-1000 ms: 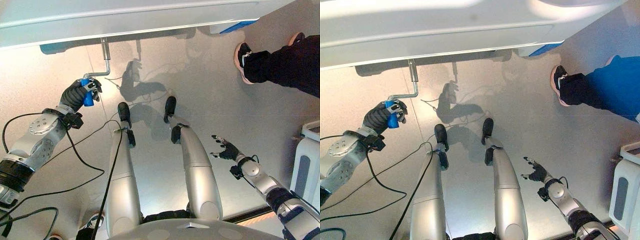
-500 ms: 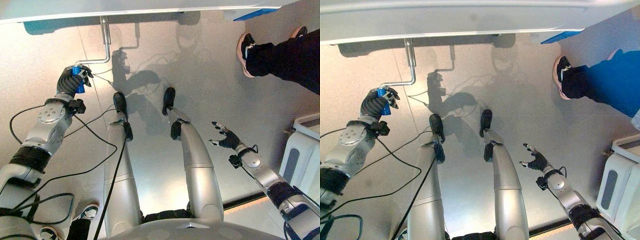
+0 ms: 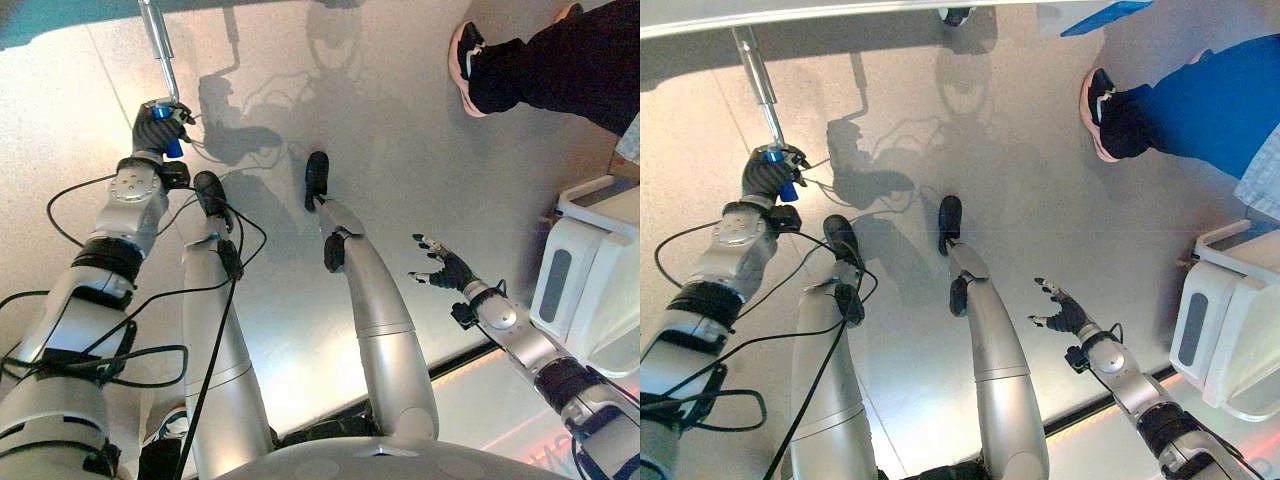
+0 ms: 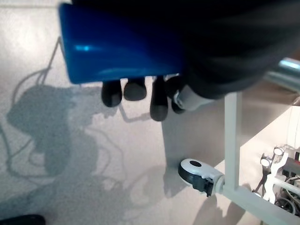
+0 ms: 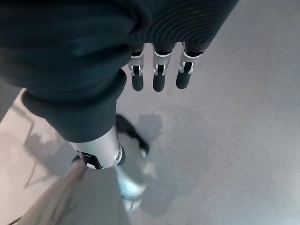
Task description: Raise the hospital bed
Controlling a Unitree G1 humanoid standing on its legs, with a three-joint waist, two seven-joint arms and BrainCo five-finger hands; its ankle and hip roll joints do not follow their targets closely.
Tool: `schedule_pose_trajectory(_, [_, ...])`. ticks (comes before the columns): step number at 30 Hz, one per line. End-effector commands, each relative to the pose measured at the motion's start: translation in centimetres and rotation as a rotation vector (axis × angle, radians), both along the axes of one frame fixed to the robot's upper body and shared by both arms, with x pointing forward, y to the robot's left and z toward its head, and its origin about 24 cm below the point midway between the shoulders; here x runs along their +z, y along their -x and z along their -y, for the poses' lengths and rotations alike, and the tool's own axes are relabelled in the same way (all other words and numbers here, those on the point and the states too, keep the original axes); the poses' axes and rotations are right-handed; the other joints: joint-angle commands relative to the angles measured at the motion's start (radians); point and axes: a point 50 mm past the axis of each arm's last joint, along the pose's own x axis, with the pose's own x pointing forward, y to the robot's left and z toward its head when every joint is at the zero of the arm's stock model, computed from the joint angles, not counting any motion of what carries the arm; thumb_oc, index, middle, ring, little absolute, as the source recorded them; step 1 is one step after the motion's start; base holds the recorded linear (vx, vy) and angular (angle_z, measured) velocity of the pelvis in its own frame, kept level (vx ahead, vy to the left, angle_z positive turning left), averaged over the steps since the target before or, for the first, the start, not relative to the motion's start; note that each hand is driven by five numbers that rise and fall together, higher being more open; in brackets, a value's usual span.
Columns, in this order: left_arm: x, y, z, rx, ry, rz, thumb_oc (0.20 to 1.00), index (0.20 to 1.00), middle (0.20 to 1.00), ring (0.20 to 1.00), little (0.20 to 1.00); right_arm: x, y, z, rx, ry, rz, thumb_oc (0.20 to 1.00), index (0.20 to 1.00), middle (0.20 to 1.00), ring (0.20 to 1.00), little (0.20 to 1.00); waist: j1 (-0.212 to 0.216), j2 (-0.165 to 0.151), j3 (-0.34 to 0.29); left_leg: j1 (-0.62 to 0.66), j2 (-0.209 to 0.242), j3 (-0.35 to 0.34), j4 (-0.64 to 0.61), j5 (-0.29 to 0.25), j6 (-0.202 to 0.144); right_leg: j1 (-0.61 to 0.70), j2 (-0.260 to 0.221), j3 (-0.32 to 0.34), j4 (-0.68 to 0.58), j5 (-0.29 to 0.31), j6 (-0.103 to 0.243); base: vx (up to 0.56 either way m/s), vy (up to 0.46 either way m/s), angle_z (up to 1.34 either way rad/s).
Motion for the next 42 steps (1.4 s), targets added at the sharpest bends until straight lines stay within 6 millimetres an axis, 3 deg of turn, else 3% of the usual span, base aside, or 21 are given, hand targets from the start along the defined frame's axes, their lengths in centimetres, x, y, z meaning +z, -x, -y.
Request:
schedule_pose_trajectory(1, [1.0,0.9,-5.3,0.277,-0.086,-0.059,0.2,0.2,0.2,0.2,0.2,0.3,0.9,-0.1,0.04,0.005,0.001,1.0,1.0,1.0,1.0,1.0,-0.008,-0.094,-0.007,0.076,-0.026,0.066,0.139,-0.094,-0.016,-0.034,-0.026,0.095,0.018,0.068,0.108,0.01,-0.059,-0.06])
schedule_pose_trajectory(5, [0.6,0.3,-4.1,0.255,-0.103,-0.073,0.2,0.2,0.2,0.2,0.2,1.1,0.9,-0.6,0.084,0.017,0.03,1.0,1.0,1.0,1.0,1.0,-0.019,-0.108,-0.007,0.057,-0.012,0.065,0.16,-0.091,-0.014,-0.07,-0.012,0.09,0.057,0.055,0.102,0.02,-0.127,-0.08])
schedule_pose_trajectory(14, [0.1,-1.0,3.1,-0.001,-0.16,-0.011,0.2,0.2,0.2,0.2,0.2,1.3,1.2,-1.1,0.121,0.031,0.042,1.0,1.0,1.0,1.0,1.0,-0.053,-0.116,-0.007,0.062,0.026,0.065,0.157,-0.064,-0.019,-0.116,0.021,0.081,0.138,0.032,0.075,0.01,-0.138,-0.07])
schedule_pose_trajectory(15, [0.3,-0.8,5.3,-0.102,-0.152,0.034,0.2,0.2,0.2,0.2,0.2,1.0,1.2,-0.7,0.107,0.044,0.033,1.0,1.0,1.0,1.0,1.0,-0.059,-0.11,-0.007,0.085,0.032,0.073,0.125,-0.053,-0.026,-0.106,0.02,0.08,0.127,0.036,0.071,0.01,-0.169,-0.01])
schedule_pose_trajectory(17, [0.6,-0.4,6.5,-0.161,-0.14,0.067,0.2,0.2,0.2,0.2,0.2,0.9,1.3,-0.4,0.096,0.048,0.027,1.0,1.0,1.0,1.0,1.0,-0.061,-0.108,-0.007,0.101,0.036,0.082,0.104,-0.048,-0.029,-0.097,0.018,0.081,0.12,0.038,0.07,0.0,-0.124,0.19])
schedule_pose_trajectory(19, [1.5,0.7,9.7,-0.332,-0.062,0.148,0.2,0.2,0.2,0.2,0.2,-0.1,1.7,0.8,0.031,0.059,0.0,1.0,1.0,1.0,1.0,1.0,-0.061,-0.085,-0.007,0.154,0.042,0.089,0.018,-0.02,-0.04,-0.064,0.007,0.073,0.097,0.03,0.062,0.0,-0.161,0.1])
schedule_pose_trajectory(24, [3.4,3.7,12.9,-0.63,0.007,0.228,0.2,0.2,0.2,0.2,0.2,-0.9,2.4,2.9,-0.045,0.12,-0.028,1.0,1.0,1.0,1.0,1.0,-0.062,-0.038,-0.007,0.234,0.029,0.094,-0.105,0.024,-0.06,-0.005,-0.008,0.076,0.052,0.018,0.048,0.01,-0.103,0.03])
schedule_pose_trajectory(30, [5.5,6.9,14.0,-0.863,0.002,0.269,0.2,0.2,0.2,0.2,0.2,-1.6,3.2,4.2,-0.093,0.147,-0.051,1.0,1.0,1.0,1.0,1.0,-0.049,-0.01,-0.007,0.297,0.022,0.093,-0.195,0.056,-0.068,0.033,-0.008,0.076,0.034,0.009,0.044,0.0,-0.075,0.04])
schedule_pose_trajectory(34, [5.6,8.4,14.2,-0.948,-0.002,0.26,0.2,0.2,0.2,0.2,0.2,-2.2,3.7,4.5,-0.11,0.15,-0.073,1.0,1.0,1.0,1.0,1.0,-0.036,0.006,-0.007,0.328,0.012,0.091,-0.224,0.068,-0.072,0.055,-0.013,0.075,0.035,0.0,0.044,0.0,-0.055,0.13])
schedule_pose_trajectory(39, [4.8,10.5,12.6,-0.995,-0.002,0.215,0.2,0.2,0.2,0.2,0.2,-3.8,4.6,5.2,-0.165,0.147,-0.135,1.0,1.0,1.0,1.0,1.0,-0.006,0.034,-0.007,0.362,-0.003,0.081,-0.264,0.083,-0.072,0.089,-0.03,0.064,0.028,-0.004,0.049,0.0,-0.004,0.16])
schedule_pose_trajectory(42, [3.6,11.9,10.5,-0.981,0.013,0.153,0.2,0.2,0.2,0.2,0.2,-5.1,5.4,5.6,-0.202,0.128,-0.19,1.0,1.0,1.0,1.0,1.0,0.026,0.052,-0.007,0.385,-0.017,0.075,-0.265,0.081,-0.067,0.115,-0.047,0.055,0.035,-0.008,0.056,0.01,0.045,0.11])
